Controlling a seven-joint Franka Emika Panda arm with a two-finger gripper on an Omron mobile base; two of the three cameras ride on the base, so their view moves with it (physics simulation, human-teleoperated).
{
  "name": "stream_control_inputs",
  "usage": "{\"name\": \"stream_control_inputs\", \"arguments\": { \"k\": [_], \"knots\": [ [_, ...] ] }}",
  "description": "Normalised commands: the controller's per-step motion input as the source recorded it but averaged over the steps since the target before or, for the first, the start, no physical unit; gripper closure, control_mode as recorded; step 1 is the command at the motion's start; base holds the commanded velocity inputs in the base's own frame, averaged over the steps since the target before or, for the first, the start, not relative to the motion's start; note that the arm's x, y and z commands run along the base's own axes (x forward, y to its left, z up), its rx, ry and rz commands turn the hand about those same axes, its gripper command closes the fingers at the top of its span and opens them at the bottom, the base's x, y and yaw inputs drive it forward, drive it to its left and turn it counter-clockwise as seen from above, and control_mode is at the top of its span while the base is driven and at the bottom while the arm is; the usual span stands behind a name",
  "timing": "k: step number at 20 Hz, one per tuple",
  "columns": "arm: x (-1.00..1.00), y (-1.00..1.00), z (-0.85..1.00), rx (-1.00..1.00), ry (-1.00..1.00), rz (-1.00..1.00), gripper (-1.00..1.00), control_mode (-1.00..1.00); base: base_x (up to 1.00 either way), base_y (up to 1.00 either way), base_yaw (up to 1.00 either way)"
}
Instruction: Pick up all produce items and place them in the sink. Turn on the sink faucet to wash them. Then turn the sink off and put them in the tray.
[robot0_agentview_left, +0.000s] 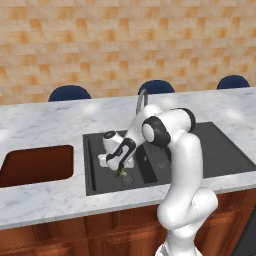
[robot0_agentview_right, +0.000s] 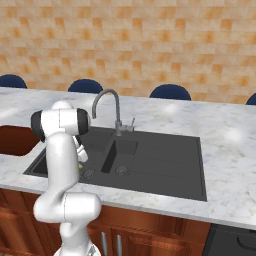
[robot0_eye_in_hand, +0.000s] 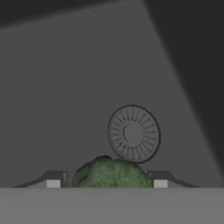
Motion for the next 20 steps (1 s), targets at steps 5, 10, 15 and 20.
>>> {"name": "stream_control_inputs", "arguments": {
  "k": [5, 10, 15, 20],
  "knots": [
    [-0.21, 0.00, 0.66, -0.02, -0.15, 0.00, 1.00, -1.00, 0.00, 0.00, 0.00],
    [-0.21, 0.00, 0.72, -0.03, -0.12, 0.00, 1.00, -1.00, 0.00, 0.00, 0.00],
    [-0.16, 0.00, 0.82, -0.03, -0.09, 0.00, 1.00, -1.00, 0.00, 0.00, 0.00],
    [-0.10, 0.00, 0.87, -0.02, -0.03, 0.00, 1.00, -1.00, 0.00, 0.00, 0.00]
  ]
}}
